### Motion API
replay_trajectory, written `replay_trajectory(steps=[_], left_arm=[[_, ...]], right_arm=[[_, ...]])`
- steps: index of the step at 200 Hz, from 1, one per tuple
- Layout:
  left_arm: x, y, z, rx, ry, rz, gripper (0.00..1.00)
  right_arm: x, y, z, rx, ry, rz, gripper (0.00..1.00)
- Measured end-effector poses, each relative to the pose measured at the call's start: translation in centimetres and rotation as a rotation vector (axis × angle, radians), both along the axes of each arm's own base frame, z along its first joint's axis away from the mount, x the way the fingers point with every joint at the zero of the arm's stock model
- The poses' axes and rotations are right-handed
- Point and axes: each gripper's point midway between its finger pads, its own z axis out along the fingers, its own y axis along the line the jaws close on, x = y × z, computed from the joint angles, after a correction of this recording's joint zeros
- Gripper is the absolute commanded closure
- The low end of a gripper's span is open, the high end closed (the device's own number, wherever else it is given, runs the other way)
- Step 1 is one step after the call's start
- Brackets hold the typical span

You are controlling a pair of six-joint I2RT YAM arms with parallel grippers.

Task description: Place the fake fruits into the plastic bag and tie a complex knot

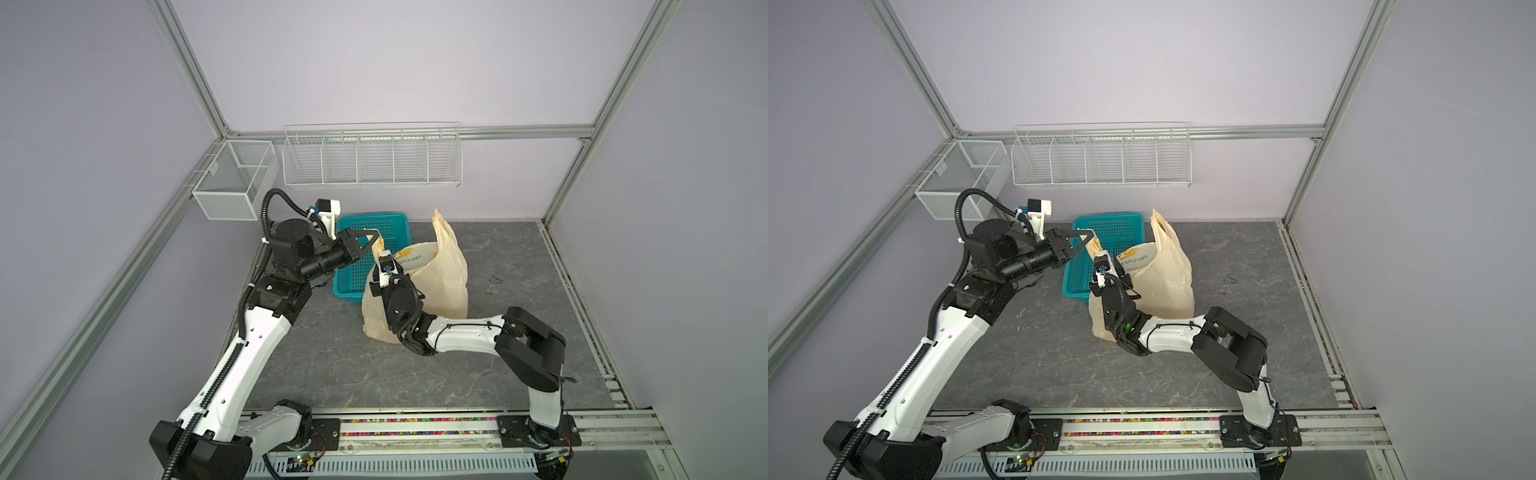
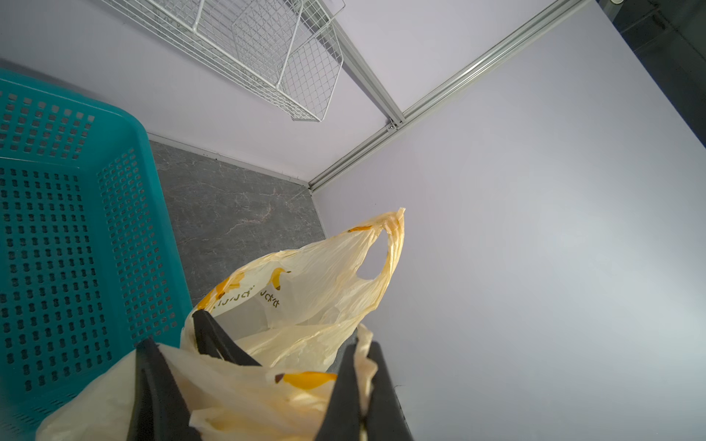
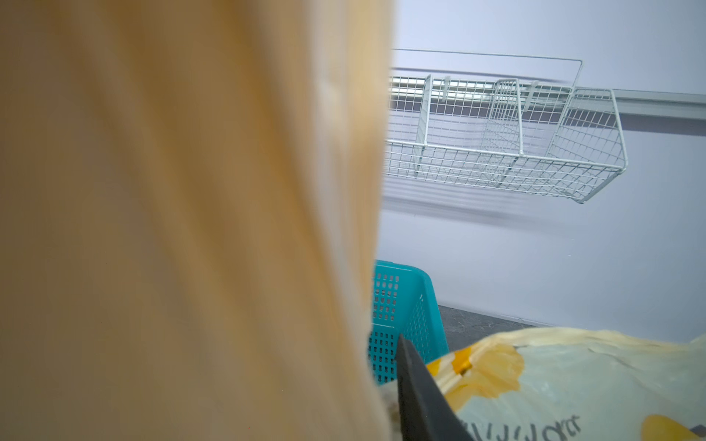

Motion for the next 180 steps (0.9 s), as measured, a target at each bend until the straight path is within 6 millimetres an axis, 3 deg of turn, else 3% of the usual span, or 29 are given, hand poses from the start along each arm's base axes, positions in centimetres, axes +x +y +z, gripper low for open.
replay_trajectory(steps=[26,49,78,92,114,120,153,167,180], left_arm=[[0.1,-0.1,-0.3,0.015,0.002,-0.005,1.00],[0.3,-0.2,-0.7,0.047,-0.001,-0.014,1.00],[0.3,-0.4,-0.3,0.093,-0.043,-0.037,1.00],[0.3,-0.6,0.1,0.105,-0.067,-0.051,1.00],[0.4,-0.7,0.4,0.120,-0.092,-0.062,1.00],[0.4,-0.7,0.4,0.125,-0.095,-0.063,1.00],[0.6,-0.8,-0.3,0.154,-0.090,-0.069,1.00],[0.6,-0.8,-0.5,0.165,-0.089,-0.071,1.00],[0.6,-0.8,-0.6,0.171,-0.088,-0.073,1.00]], right_arm=[[-0.2,0.1,-0.6,-0.009,0.008,0.014,0.79],[-0.5,0.2,-1.1,-0.024,0.020,0.044,0.93],[-1.3,0.2,-0.6,-0.049,0.040,0.102,0.93],[-1.7,0.3,-0.2,-0.044,0.053,0.135,0.75],[-2.4,0.4,0.5,-0.056,0.069,0.190,0.28],[-2.7,0.4,0.5,-0.063,0.075,0.207,0.22],[-4.5,0.1,1.5,-0.106,0.115,0.307,0.04],[-5.4,-0.4,2.6,-0.121,0.123,0.350,0.00],[-6.4,-1.0,3.9,-0.134,0.125,0.386,0.03]])
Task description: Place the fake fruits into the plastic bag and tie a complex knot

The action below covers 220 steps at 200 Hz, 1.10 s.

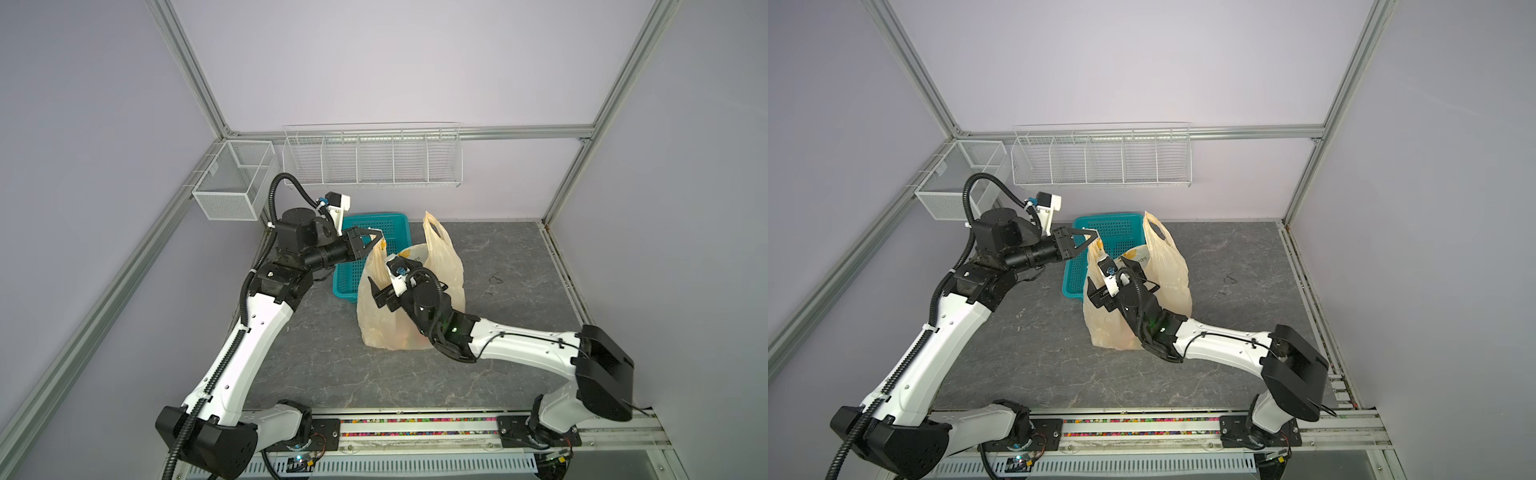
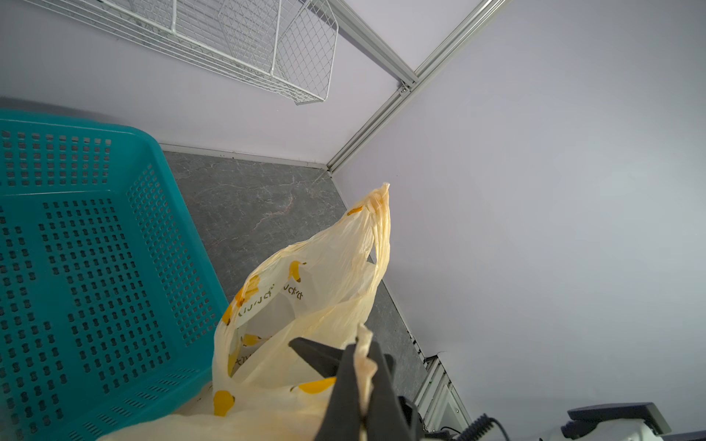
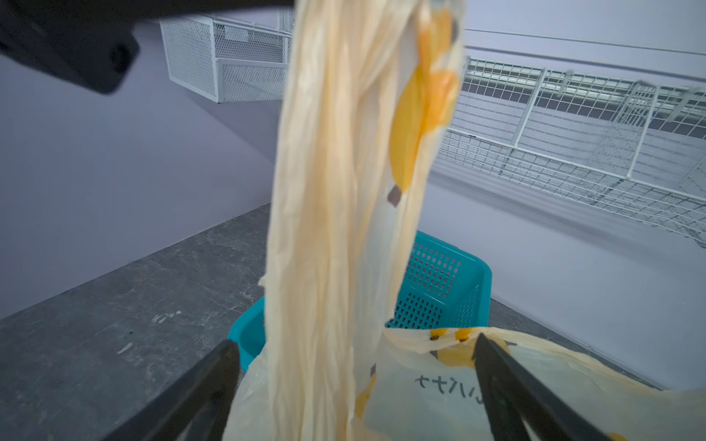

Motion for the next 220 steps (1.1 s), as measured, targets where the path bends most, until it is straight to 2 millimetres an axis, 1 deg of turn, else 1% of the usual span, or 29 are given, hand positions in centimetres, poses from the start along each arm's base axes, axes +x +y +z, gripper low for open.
replay_trajectory(steps=[18,36,54,70,73,93,108,122,138,163,176,189,195,201,213,220], left_arm=[[0.0,0.0,-0.1,0.009,-0.002,0.000,1.00],[0.0,0.1,0.0,0.014,-0.009,-0.001,1.00],[0.0,0.1,0.0,0.018,-0.012,-0.002,1.00],[0.0,0.1,0.0,0.020,-0.014,-0.003,1.00],[0.0,0.1,0.0,0.021,-0.014,-0.003,1.00],[0.0,0.1,-0.1,0.024,-0.016,-0.004,1.00],[0.0,0.1,-0.1,0.025,-0.016,-0.004,1.00],[0.0,0.1,-0.2,0.026,-0.014,-0.004,1.00],[0.1,0.0,-0.3,0.028,-0.010,-0.004,1.00],[0.1,0.0,-0.4,0.030,-0.008,-0.003,1.00],[0.1,0.1,-0.5,0.032,-0.005,-0.001,1.00],[0.1,0.1,-0.5,0.035,-0.003,-0.001,1.00],[0.1,0.1,-0.5,0.036,-0.003,0.001,1.00],[0.1,0.1,-0.4,0.036,-0.003,0.001,1.00],[0.1,0.1,-0.4,0.038,-0.005,0.001,1.00],[0.1,0.1,-0.3,0.038,-0.006,0.002,1.00]], right_arm=[[-1.4,-1.0,1.7,-0.021,0.000,0.047,0.05],[-2.5,-2.2,2.8,-0.062,0.001,0.087,0.06],[-3.0,-4.3,3.6,-0.105,0.019,0.115,0.06],[-2.4,-7.2,4.7,-0.120,0.037,0.101,0.06],[-2.1,-8.2,5.0,-0.120,0.038,0.090,0.06],[-1.2,-12.3,6.2,-0.115,0.053,0.043,0.08],[-0.3,-14.4,6.5,-0.104,0.076,0.027,0.09],[0.9,-15.8,5.8,-0.096,0.115,0.017,0.10],[2.4,-16.5,4.4,-0.086,0.170,0.028,0.10],[4.5,-16.1,1.6,-0.065,0.268,0.088,0.09],[5.3,-15.6,0.4,-0.047,0.309,0.133,0.06],[5.7,-15.0,-0.6,-0.030,0.341,0.179,0.00],[5.7,-14.5,-0.9,-0.023,0.354,0.208,0.05],[5.6,-14.1,-1.2,-0.020,0.362,0.235,0.13],[5.6,-13.3,-1.5,-0.018,0.369,0.280,0.34],[5.5,-13.0,-1.7,-0.013,0.374,0.302,0.48]])
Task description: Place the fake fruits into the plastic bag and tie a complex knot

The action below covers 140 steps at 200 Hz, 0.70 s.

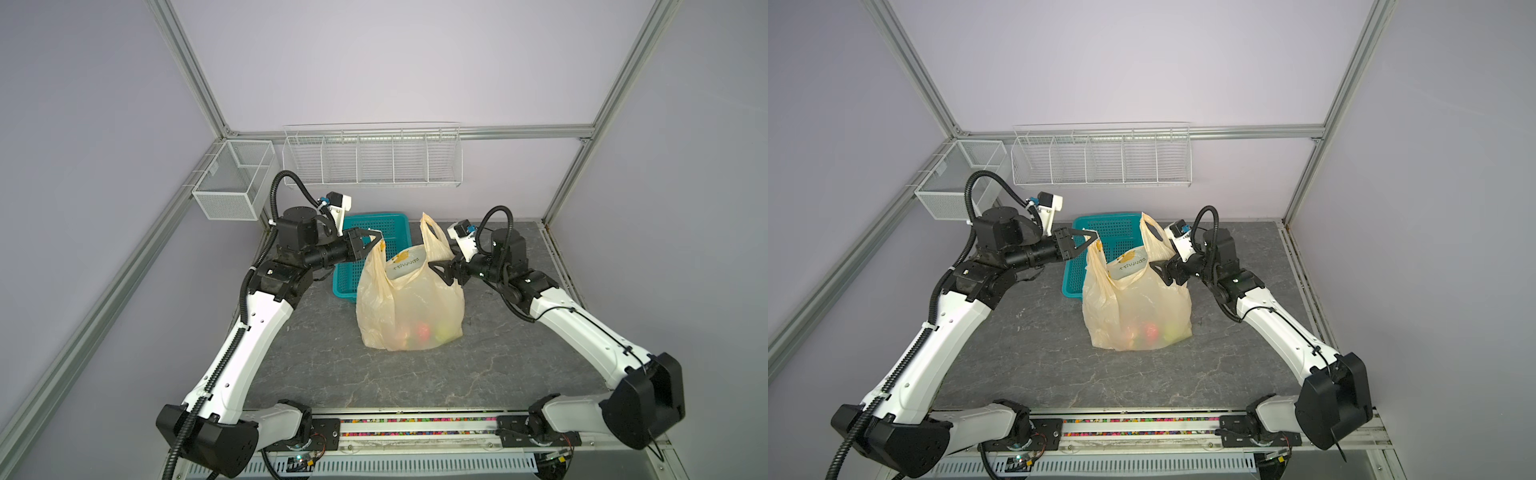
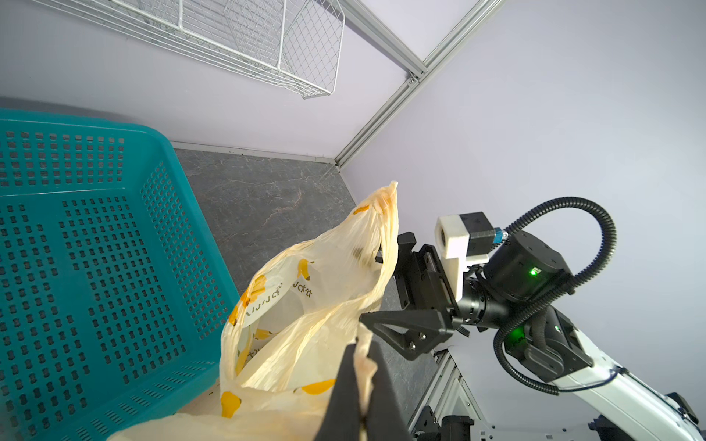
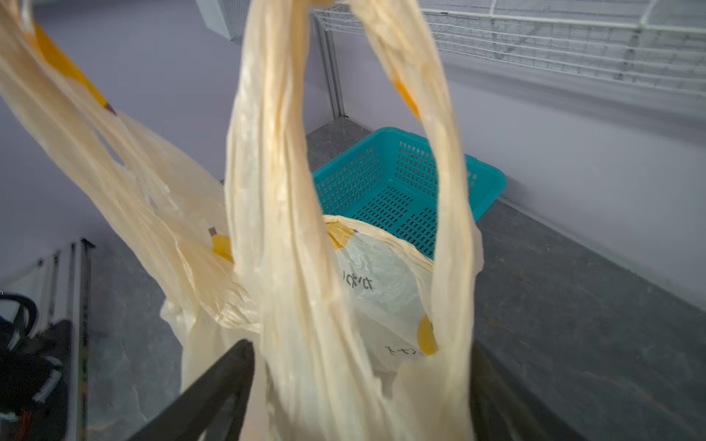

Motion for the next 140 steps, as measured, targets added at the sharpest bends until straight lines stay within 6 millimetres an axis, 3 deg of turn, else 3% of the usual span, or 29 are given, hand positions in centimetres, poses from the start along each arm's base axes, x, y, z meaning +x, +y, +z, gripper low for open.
replay_trajectory(steps=[13,28,61,85,119,140], left_arm=[[0.0,0.0,0.1,0.001,-0.002,0.004,1.00],[0.2,0.3,0.1,0.013,-0.006,0.020,0.93],[1.2,1.6,-0.2,0.082,-0.061,0.106,0.53],[1.4,3.3,0.7,0.140,-0.135,0.199,0.41],[-1.2,5.8,6.0,0.134,-0.370,0.289,0.31],[-4.0,5.7,9.7,0.100,-0.518,0.273,0.28]], right_arm=[[0.1,0.1,-0.2,0.007,0.005,0.015,0.68],[0.2,-0.3,0.0,0.024,-0.003,0.020,0.80],[-0.9,-1.3,0.5,0.063,-0.023,0.053,0.86],[-2.2,-1.0,1.2,0.098,-0.033,0.100,0.88],[-3.2,-0.9,1.5,0.134,-0.010,0.126,0.91],[-3.3,-0.8,1.6,0.151,0.015,0.127,0.92]])
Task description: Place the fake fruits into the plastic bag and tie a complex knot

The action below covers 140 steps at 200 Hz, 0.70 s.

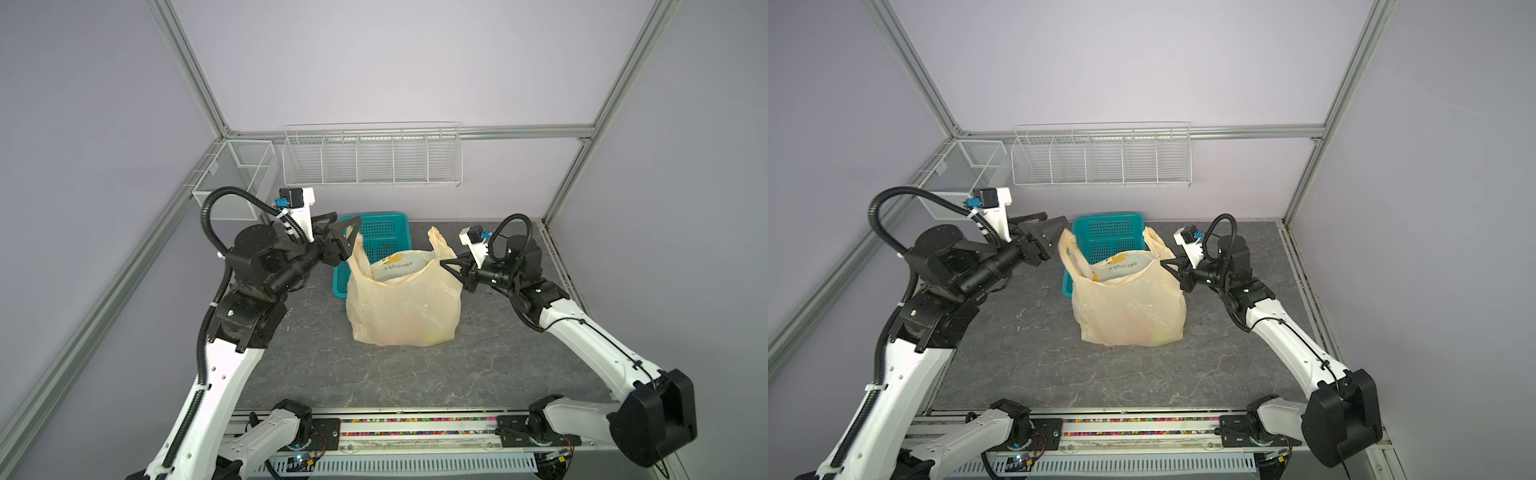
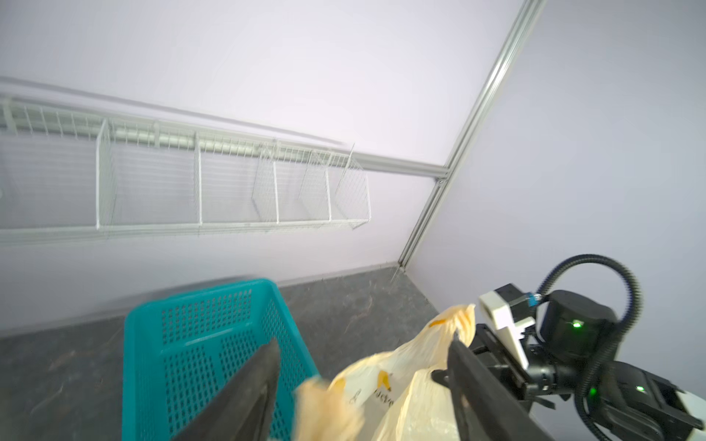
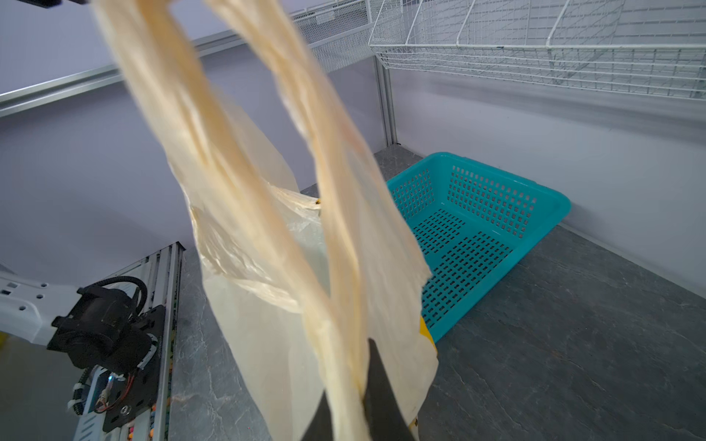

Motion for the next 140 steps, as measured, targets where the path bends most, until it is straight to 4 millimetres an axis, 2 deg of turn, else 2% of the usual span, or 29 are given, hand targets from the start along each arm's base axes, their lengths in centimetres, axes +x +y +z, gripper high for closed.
replay_trajectory(steps=[19,38,59,101,140], left_arm=[[-2.0,-1.4,2.3,0.021,-0.086,-0.062,0.29],[-2.3,-2.5,2.3,0.048,-0.098,-0.095,0.29],[-2.1,-4.3,0.7,0.093,-0.072,-0.170,0.28],[-2.4,-11.4,-3.7,0.262,-0.016,-0.411,0.18],[-0.3,-14.5,-7.6,0.356,0.031,-0.501,0.08]], right_arm=[[0.0,0.0,0.0,0.007,0.019,-0.008,0.93],[0.0,-0.1,0.1,0.012,0.025,-0.013,0.93],[-0.4,-0.1,0.6,0.019,0.017,-0.006,0.93],[-1.2,0.2,0.7,0.029,0.022,0.041,0.93],[-1.9,0.5,0.7,0.032,0.020,0.087,0.93]])
